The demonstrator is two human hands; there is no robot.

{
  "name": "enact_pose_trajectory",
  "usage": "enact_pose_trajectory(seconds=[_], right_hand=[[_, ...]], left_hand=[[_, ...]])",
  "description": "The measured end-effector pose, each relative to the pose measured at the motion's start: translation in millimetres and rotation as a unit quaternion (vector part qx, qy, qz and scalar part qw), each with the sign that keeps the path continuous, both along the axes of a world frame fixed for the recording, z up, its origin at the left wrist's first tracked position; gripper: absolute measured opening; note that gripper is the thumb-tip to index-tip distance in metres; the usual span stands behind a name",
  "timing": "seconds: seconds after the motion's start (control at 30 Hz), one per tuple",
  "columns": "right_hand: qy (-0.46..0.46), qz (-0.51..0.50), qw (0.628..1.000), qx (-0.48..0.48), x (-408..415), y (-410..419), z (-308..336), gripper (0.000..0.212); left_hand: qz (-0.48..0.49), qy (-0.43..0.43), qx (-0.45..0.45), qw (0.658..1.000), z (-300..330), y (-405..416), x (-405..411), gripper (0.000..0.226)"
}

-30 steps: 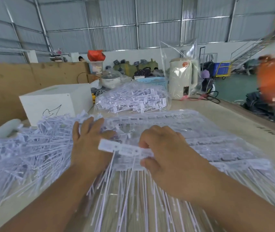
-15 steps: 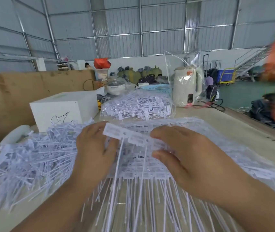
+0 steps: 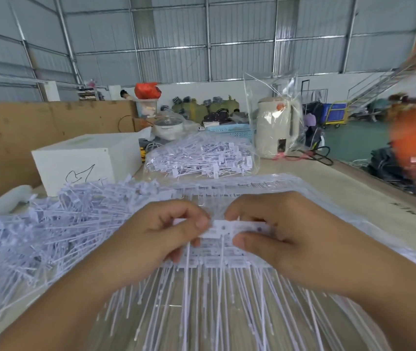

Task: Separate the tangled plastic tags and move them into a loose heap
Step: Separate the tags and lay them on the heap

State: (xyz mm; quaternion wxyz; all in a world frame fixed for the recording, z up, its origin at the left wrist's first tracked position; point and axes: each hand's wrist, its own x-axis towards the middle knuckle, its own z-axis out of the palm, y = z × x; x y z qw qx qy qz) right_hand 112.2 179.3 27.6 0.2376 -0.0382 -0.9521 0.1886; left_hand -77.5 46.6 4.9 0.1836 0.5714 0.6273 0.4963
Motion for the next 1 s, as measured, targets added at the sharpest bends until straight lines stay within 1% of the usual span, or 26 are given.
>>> enact_pose_trajectory(seconds=[0.07,0.13,0.2,0.27,0.33,0.4,0.43,0.47,0.5,0.57,0.6,0.63,0.7,0.77,0.83,0.9,0.93,1.0], right_hand=[[-0.009,-0.001,0.999,-0.035,0.3,2.6,-1.0,0.005],[-0.036,-0.003,0.997,-0.070,0.0,3.5,-2.7,0.005],[-0.067,-0.003,0.994,-0.084,-1.0,2.0,-4.1,0.019],[-0.073,-0.005,0.992,-0.100,-3.1,-0.2,-5.2,0.031],[-0.042,-0.018,0.992,-0.118,-6.4,-1.6,-5.8,0.037],[0.012,-0.036,0.989,-0.144,-9.9,-2.8,-7.7,0.040],[0.031,-0.045,0.988,-0.148,-11.8,-4.6,-9.0,0.040],[0.040,-0.059,0.989,-0.133,-13.7,-7.2,-10.4,0.039],[0.046,-0.079,0.991,-0.099,-15.3,-9.9,-12.4,0.039],[0.068,-0.118,0.990,-0.043,-18.0,-13.0,-14.3,0.042],[0.096,-0.133,0.985,-0.050,-18.0,-11.5,-13.7,0.042],[0.131,-0.139,0.979,-0.077,-16.9,-8.3,-12.7,0.042],[0.176,-0.123,0.967,-0.135,-13.1,-2.2,-8.7,0.042],[0.163,-0.080,0.969,-0.165,-8.6,-0.6,-6.7,0.043],[0.095,-0.029,0.977,-0.189,-7.3,-4.3,-7.7,0.041],[0.023,0.003,0.981,-0.194,-7.8,-7.8,-9.3,0.038],[-0.002,0.011,0.981,-0.196,-8.0,-8.3,-9.2,0.039],[-0.033,0.020,0.980,-0.193,-8.7,-8.1,-8.0,0.041]], left_hand=[[-0.036,-0.070,0.005,0.997,1.0,-1.0,-0.6,0.033],[-0.035,-0.097,0.019,0.994,1.0,-0.2,1.6,0.027],[-0.024,-0.103,0.023,0.994,0.0,2.6,5.6,0.017],[-0.009,-0.107,0.030,0.994,-1.1,5.5,9.8,0.016],[0.022,-0.119,0.057,0.991,-1.9,9.1,14.5,0.014],[0.057,-0.150,0.093,0.983,-5.5,13.4,21.9,0.019],[0.075,-0.169,0.108,0.977,-7.2,16.1,26.6,0.020],[0.091,-0.189,0.121,0.970,-8.4,18.8,30.9,0.020],[0.103,-0.221,0.132,0.961,-9.2,21.2,33.7,0.021],[0.116,-0.330,0.151,0.925,-8.0,22.4,30.7,0.026],[0.119,-0.374,0.152,0.907,-6.2,21.2,25.7,0.028],[0.129,-0.389,0.150,0.900,-4.4,18.9,20.0,0.029],[0.153,-0.363,0.145,0.908,-2.5,14.8,10.6,0.033],[0.159,-0.335,0.140,0.918,-2.1,13.3,9.5,0.030],[0.140,-0.290,0.134,0.937,-0.6,12.0,14.0,0.006],[0.115,-0.259,0.131,0.950,-0.2,10.8,17.3,0.029],[0.108,-0.252,0.130,0.953,-1.2,11.4,18.4,0.032],[0.087,-0.248,0.114,0.958,-0.7,12.2,24.2,0.022]])
